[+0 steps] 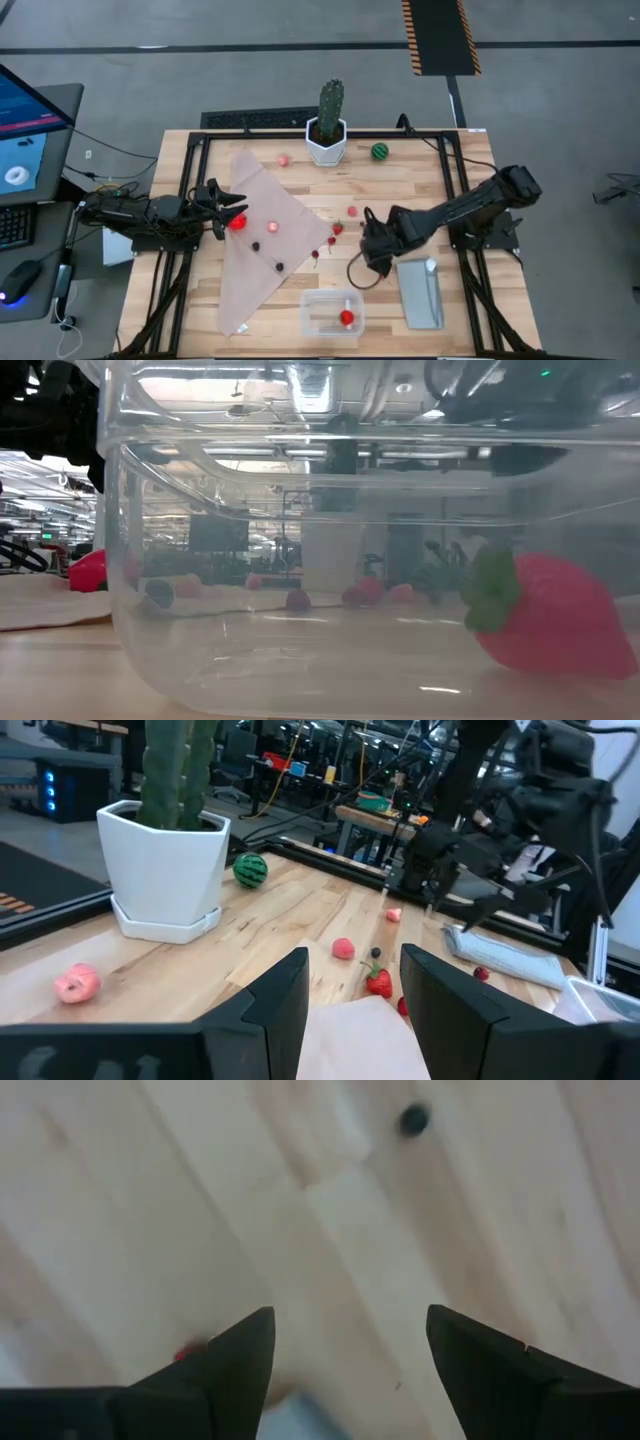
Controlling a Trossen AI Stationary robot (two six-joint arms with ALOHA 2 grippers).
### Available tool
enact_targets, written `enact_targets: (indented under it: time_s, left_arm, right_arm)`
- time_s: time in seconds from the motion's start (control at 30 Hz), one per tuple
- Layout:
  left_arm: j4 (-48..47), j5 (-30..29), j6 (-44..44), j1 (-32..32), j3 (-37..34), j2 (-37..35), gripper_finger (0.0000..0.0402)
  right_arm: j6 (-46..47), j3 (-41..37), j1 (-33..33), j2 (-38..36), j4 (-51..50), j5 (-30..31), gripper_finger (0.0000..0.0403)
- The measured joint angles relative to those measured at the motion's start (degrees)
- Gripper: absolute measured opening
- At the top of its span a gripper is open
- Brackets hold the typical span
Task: Pick and placing Produce into tupperware
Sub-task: Put the bottom right red cherry into the transparent bin
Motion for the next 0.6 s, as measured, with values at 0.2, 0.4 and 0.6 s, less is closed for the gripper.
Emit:
enact_targets:
  time_s: [0.2, 0.4, 0.6]
  left_arm:
    - [-0.13, -0.02, 0.01, 0.0, 0.02, 0.0, 0.0149]
    - [-0.06, -0.35, 0.01, 0.0, 0.02, 0.0, 0.0149]
    - [0.04, -0.42, -0.01, -0.02, 0.02, 0.0, 0.0149]
  right_arm:
    - [7.12, 0.0, 5.78, -0.01, -0.76, -0.3, 0.0286]
    - [13.07, 0.0, 10.41, 0.99, 2.57, -0.19, 0.0286]
    - [18.74, -0.09, 14.09, 2.16, 3.01, -0.26, 0.0286]
